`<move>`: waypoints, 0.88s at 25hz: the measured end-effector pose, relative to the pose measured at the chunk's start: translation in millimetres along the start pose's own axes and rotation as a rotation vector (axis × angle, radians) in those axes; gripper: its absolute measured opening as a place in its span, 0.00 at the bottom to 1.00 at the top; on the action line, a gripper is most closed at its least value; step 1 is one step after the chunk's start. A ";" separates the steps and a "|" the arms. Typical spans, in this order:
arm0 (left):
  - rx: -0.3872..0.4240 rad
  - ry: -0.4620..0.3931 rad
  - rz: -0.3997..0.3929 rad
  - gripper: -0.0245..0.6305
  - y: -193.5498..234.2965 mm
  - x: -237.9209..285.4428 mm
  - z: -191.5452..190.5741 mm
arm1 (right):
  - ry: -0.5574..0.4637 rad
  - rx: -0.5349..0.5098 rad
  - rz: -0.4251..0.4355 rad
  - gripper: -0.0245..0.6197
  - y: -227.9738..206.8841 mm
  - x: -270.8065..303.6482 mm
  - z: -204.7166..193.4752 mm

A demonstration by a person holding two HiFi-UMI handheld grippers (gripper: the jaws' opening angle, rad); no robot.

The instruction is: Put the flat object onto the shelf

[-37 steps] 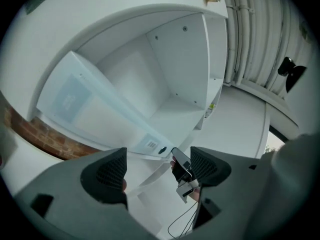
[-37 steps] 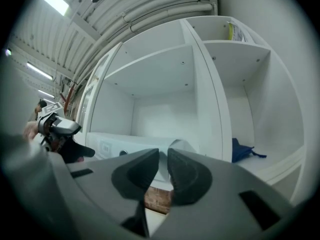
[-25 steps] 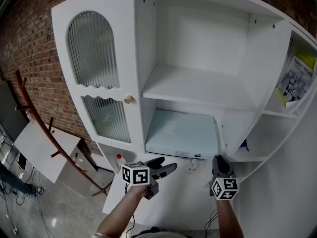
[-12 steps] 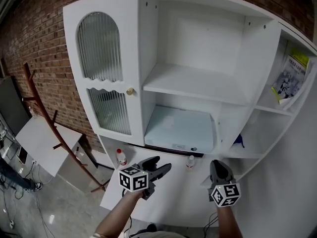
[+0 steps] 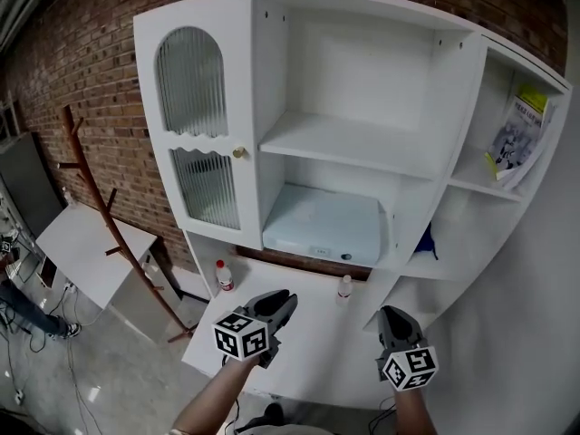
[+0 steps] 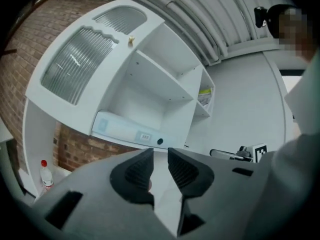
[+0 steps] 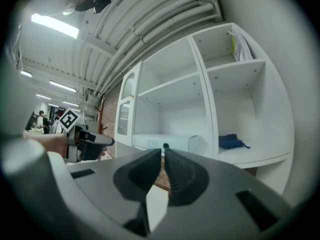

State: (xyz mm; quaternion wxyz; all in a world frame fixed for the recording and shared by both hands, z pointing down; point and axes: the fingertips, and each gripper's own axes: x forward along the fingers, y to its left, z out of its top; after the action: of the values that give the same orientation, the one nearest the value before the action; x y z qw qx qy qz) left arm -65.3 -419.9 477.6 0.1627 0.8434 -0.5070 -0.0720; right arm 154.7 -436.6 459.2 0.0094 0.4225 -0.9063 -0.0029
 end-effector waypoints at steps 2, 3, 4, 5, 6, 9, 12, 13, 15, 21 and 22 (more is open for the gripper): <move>0.032 -0.016 0.039 0.14 -4.3 -12.7 -2.8 | 0.008 0.010 0.015 0.10 5.7 -12.4 -5.7; 0.047 -0.024 0.055 0.12 -6.6 -19.3 -3.9 | 0.011 0.018 0.022 0.10 8.3 -18.2 -8.4; 0.058 -0.030 0.069 0.11 -8.9 -25.5 -5.2 | 0.014 0.025 0.028 0.10 10.8 -23.7 -10.9; 0.066 -0.035 0.080 0.11 -11.4 -31.3 -6.8 | 0.017 0.031 0.033 0.10 12.9 -28.9 -13.2; 0.072 -0.037 0.091 0.10 -13.9 -36.6 -8.8 | 0.019 0.035 0.037 0.10 14.7 -33.6 -15.2; 0.100 -0.037 0.126 0.10 -19.6 -52.2 -16.0 | 0.023 0.050 0.043 0.10 19.8 -46.0 -20.6; 0.122 -0.037 0.153 0.09 -23.9 -66.6 -22.9 | 0.026 0.061 0.047 0.10 25.4 -56.4 -25.6; 0.128 -0.039 0.160 0.09 -25.0 -71.6 -24.4 | 0.027 0.061 0.048 0.10 27.6 -59.5 -27.5; 0.142 -0.043 0.173 0.09 -26.2 -82.9 -27.0 | 0.033 0.059 0.048 0.10 32.2 -65.9 -32.1; 0.156 -0.054 0.199 0.09 -17.2 -110.8 -29.0 | 0.047 0.059 -0.003 0.10 38.5 -78.2 -39.1; 0.160 -0.059 0.203 0.09 -14.7 -114.5 -27.7 | 0.044 0.057 -0.011 0.10 40.3 -79.6 -38.0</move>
State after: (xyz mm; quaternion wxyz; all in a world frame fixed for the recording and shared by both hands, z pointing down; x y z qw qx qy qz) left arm -99.6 -307.3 493.4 0.0863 0.7954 -0.5986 -0.0390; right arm 175.8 -349.6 496.5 0.0171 0.4275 -0.9033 0.0323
